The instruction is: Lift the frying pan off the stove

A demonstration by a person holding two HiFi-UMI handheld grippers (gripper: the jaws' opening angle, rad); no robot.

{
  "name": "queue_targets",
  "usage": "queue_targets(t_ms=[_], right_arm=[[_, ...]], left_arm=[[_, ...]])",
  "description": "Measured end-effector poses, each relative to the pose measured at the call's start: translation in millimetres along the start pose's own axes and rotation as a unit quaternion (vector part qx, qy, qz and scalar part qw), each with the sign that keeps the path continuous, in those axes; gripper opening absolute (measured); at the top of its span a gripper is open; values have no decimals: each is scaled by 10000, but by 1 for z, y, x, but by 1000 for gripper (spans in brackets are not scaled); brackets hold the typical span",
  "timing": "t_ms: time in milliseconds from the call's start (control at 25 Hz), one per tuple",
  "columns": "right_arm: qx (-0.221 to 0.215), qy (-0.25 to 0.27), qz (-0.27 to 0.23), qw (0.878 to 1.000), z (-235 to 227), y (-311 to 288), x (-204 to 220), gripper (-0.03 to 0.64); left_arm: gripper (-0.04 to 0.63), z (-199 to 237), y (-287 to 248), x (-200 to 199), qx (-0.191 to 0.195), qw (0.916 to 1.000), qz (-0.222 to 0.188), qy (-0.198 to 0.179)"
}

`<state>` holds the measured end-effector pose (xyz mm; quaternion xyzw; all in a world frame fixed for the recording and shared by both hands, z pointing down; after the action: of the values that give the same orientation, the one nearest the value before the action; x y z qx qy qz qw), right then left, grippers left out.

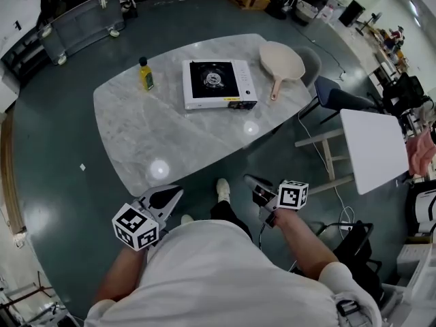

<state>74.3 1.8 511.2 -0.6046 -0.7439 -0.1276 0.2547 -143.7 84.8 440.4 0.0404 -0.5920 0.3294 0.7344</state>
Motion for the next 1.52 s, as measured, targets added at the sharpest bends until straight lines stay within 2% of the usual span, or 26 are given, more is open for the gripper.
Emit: queue_targets(t_ms=[120,280,560,1120,1520], right_arm=[[-129,9,175,9998,24,-8,21,5],[-164,281,501,9982,43,-18,41,5],[-183,567,687,9959,56,-26,55,5],[-333,987,1024,9893,74,-42,63,5],[-351,1047,1026,9886,72,-37,60,5]], left_arm=[[20,-3,10,4,18,10000,-63,-12],[20,-3,25,6,-64,9999,-153,-9],[20,-4,45,17,-174,9997,-178,49],[20,-5,63,27,-358,9991,-176,145],[20,-10,51,27,-286,9995,-108,104]])
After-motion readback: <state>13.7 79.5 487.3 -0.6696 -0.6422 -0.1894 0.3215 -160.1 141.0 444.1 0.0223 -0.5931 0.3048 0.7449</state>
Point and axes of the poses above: the fingertips, and each gripper's own axes: y backward along the fingers, z to its left, x out of its underside, the point moved 2 cm from there along y, backward along the fingers, and after that the axes turned 13 degrees about -x, right-handed, at the moved point
